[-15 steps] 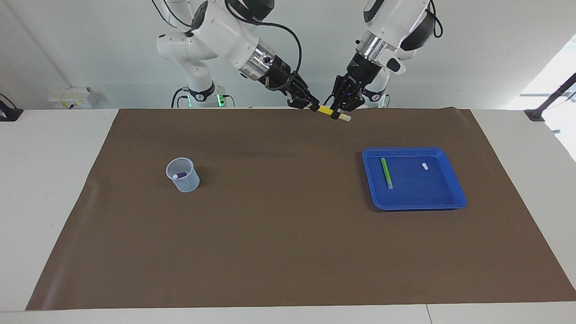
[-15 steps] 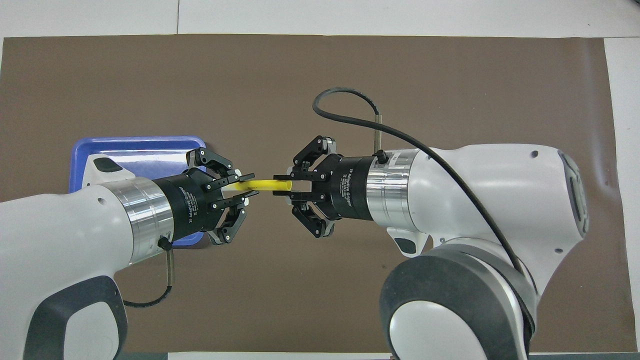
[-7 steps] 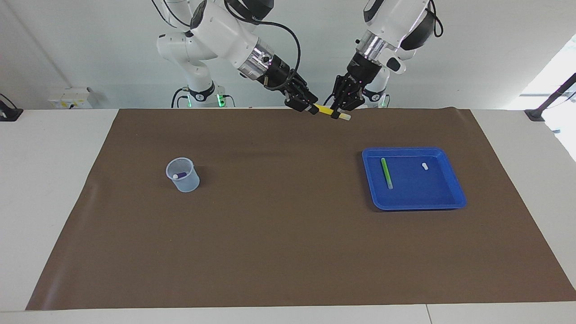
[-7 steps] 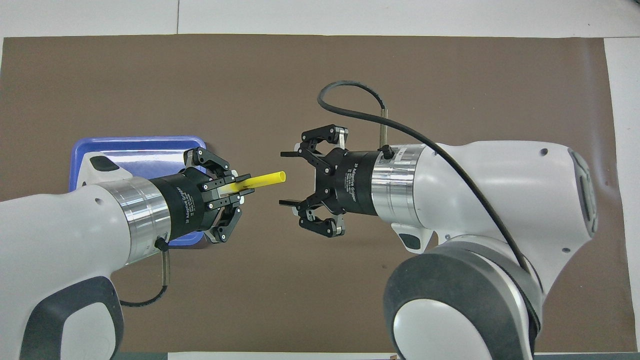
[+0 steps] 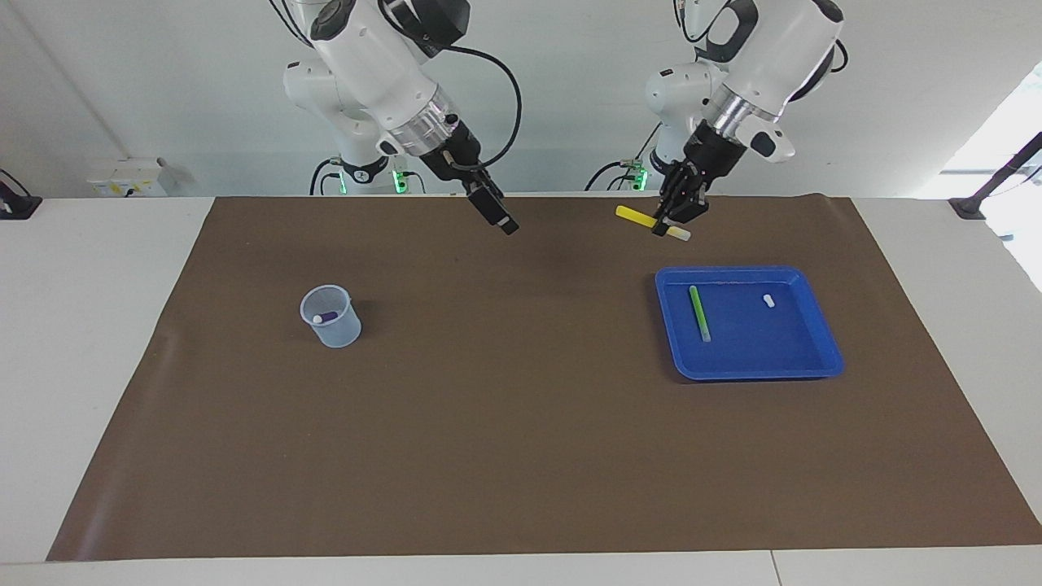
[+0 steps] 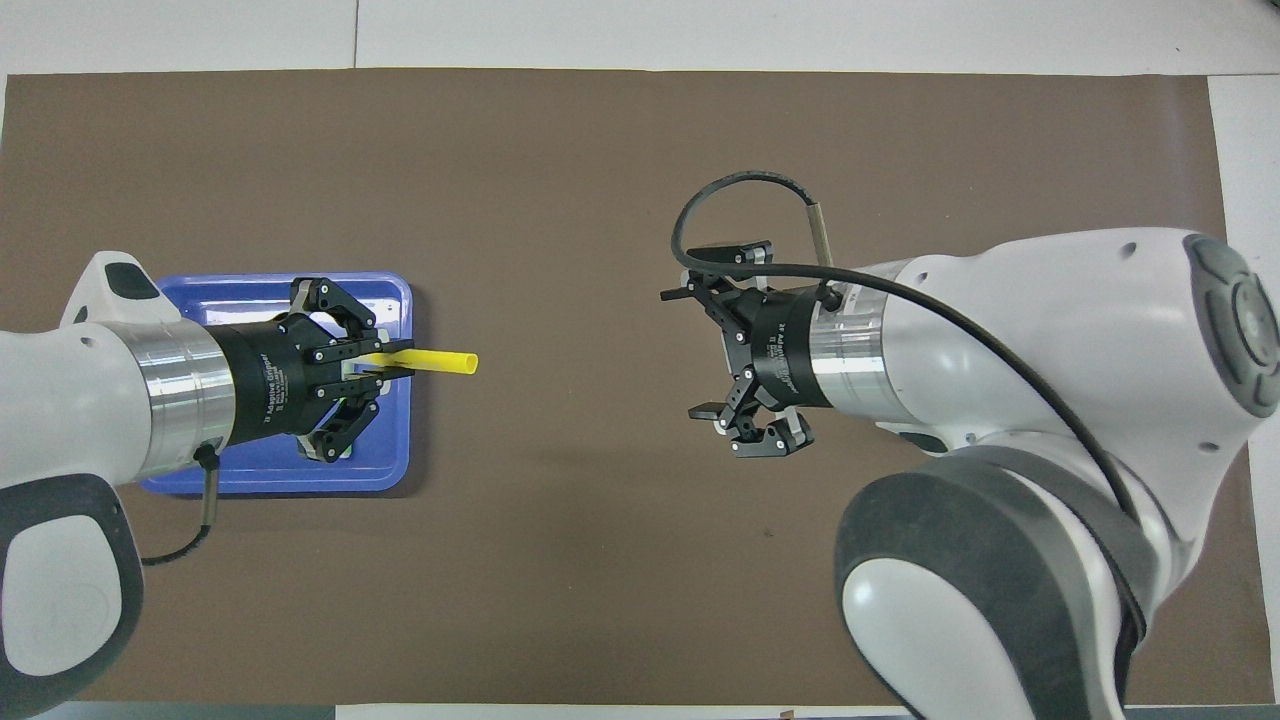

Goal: Right arm passes pens to left for tray arrangement
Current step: 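Place the yellow pen in the tray with the left gripper and release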

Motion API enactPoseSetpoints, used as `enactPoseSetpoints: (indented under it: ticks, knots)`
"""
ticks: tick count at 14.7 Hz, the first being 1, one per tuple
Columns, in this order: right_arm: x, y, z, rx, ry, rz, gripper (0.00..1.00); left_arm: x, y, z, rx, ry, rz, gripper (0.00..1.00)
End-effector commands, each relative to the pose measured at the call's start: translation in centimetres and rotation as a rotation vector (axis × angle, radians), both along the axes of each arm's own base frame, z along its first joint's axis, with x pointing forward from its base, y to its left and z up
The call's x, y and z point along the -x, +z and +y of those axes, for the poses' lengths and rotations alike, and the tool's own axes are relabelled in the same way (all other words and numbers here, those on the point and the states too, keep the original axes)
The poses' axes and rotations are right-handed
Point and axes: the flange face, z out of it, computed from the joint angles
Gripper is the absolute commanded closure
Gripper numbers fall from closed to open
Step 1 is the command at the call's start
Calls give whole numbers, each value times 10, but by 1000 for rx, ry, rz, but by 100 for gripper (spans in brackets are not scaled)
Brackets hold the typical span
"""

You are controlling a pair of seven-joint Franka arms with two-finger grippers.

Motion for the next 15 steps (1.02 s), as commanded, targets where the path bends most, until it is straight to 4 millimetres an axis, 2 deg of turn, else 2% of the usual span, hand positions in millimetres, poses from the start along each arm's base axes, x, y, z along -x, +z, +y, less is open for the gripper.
enactPoseSetpoints:
  ticks: [1,4,6,9,12,13,15]
  knots:
    - [1,-8,-57,135,259,-48,0,-16,-38,60,-43,-200,-14,100]
    - [-2,-20,-104,273,510,-76,0,-21,-71,110,-69,-409,-74,100]
    - [-8,-30,-135,371,678,-104,0,-26,-103,137,-137,-606,-72,100]
    - [-21,-42,-183,460,868,-134,0,-44,-139,145,-233,-845,-43,100]
    - [-34,-65,-227,486,971,-165,0,-57,-182,157,-289,-1049,-42,100]
    - [-35,-73,-237,486,995,-180,0,-61,-195,160,-315,-1096,-36,100]
    - [-39,-96,-242,483,998,-175,0,-66,-220,162,-336,-1165,-26,100]
